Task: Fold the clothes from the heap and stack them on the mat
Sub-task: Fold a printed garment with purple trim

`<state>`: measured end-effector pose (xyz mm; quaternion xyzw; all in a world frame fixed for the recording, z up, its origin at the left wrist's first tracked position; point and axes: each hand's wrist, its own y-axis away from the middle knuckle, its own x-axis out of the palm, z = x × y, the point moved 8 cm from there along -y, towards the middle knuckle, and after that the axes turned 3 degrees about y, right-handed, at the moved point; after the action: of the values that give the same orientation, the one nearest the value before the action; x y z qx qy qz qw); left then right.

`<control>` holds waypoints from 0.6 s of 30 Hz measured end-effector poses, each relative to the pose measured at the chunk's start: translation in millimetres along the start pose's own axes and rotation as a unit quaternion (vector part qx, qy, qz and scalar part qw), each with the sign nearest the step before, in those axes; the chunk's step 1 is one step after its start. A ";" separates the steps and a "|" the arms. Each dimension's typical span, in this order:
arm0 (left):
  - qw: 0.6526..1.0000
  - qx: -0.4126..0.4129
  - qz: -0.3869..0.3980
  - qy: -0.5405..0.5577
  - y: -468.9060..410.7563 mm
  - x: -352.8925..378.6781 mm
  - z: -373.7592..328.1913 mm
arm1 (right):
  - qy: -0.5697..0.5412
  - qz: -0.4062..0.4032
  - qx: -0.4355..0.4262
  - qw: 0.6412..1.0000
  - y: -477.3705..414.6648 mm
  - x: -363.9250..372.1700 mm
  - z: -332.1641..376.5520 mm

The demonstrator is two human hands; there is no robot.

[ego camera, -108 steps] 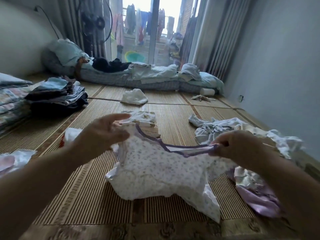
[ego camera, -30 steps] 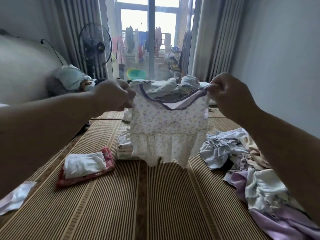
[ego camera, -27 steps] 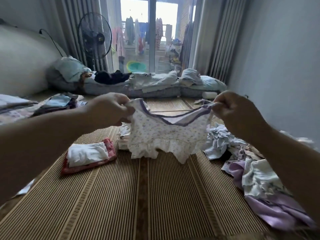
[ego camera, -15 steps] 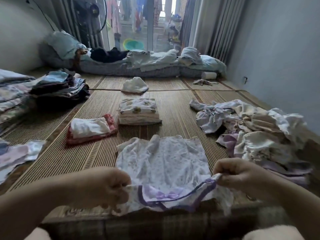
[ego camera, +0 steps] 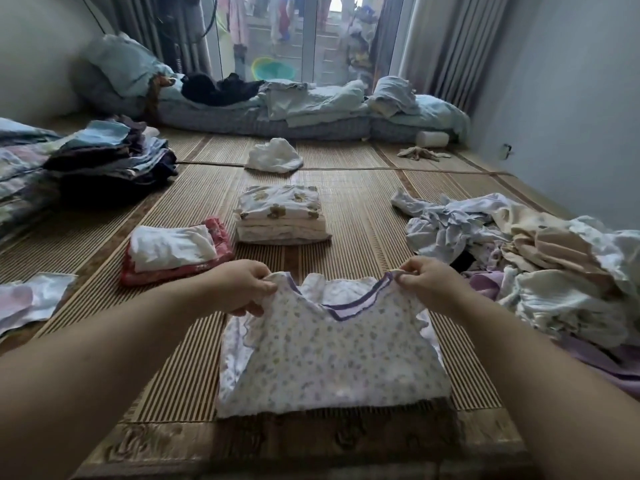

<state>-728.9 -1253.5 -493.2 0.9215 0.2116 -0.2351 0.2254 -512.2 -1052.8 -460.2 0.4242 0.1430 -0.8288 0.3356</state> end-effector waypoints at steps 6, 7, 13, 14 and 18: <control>0.971 0.002 -0.115 -0.211 -26.2 -10.2 45.5 | 0.126 -0.045 0.037 0.990 -14.0 43.3 -20.0; 0.967 0.008 -0.133 -0.218 -24.4 -14.0 55.6 | 0.128 -0.055 0.014 0.990 -8.5 50.4 -18.4; 0.977 -0.047 -0.120 -0.167 -19.7 -21.6 92.2 | 0.256 0.125 0.042 0.958 19.0 124.3 -45.6; 0.981 -0.062 -0.110 -0.149 -21.3 -21.1 93.0 | 0.267 0.148 0.061 0.950 19.0 127.3 -50.3; 0.991 -0.071 -0.102 -0.058 -26.9 -17.1 86.2 | 0.290 0.107 0.049 0.950 9.6 119.4 -19.9</control>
<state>-785.1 -1281.0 -560.5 0.8618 0.3069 -0.2940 0.2767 -543.1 -1101.4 -567.1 0.6753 0.1471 -0.6349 0.3453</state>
